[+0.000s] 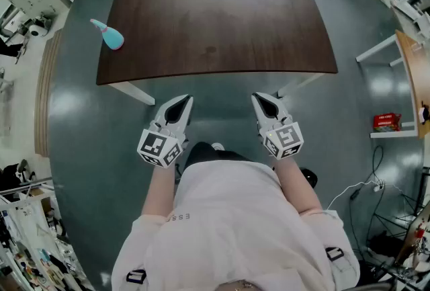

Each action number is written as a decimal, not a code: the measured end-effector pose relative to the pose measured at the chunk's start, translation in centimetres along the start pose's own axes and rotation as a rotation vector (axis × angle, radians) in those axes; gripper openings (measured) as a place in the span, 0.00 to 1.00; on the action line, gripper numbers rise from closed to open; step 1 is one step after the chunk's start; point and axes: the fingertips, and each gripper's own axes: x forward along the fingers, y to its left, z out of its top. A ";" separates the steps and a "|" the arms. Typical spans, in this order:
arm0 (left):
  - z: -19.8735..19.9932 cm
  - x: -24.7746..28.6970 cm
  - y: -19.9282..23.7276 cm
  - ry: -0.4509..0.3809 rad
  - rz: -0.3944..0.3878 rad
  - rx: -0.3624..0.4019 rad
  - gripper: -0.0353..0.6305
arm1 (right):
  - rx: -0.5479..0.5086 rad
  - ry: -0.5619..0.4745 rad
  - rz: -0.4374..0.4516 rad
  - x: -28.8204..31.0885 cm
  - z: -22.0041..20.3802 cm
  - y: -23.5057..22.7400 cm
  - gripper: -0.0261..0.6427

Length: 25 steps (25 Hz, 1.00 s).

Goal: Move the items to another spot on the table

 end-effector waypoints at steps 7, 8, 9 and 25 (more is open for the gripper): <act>-0.1 0.4 0.0 -0.007 0.002 -0.007 0.08 | -0.009 0.007 0.000 -0.2 0.0 -0.3 0.03; -0.1 0.5 -0.1 -0.007 -0.001 -0.007 0.08 | -0.008 0.006 -0.002 -0.2 0.0 -0.4 0.03; -0.1 0.7 -0.2 -0.006 -0.004 -0.007 0.08 | -0.008 0.005 -0.006 -0.2 0.1 -0.5 0.03; 1.3 -1.0 2.5 -0.012 0.118 0.011 0.08 | 0.016 -0.015 0.041 3.2 1.1 -0.7 0.03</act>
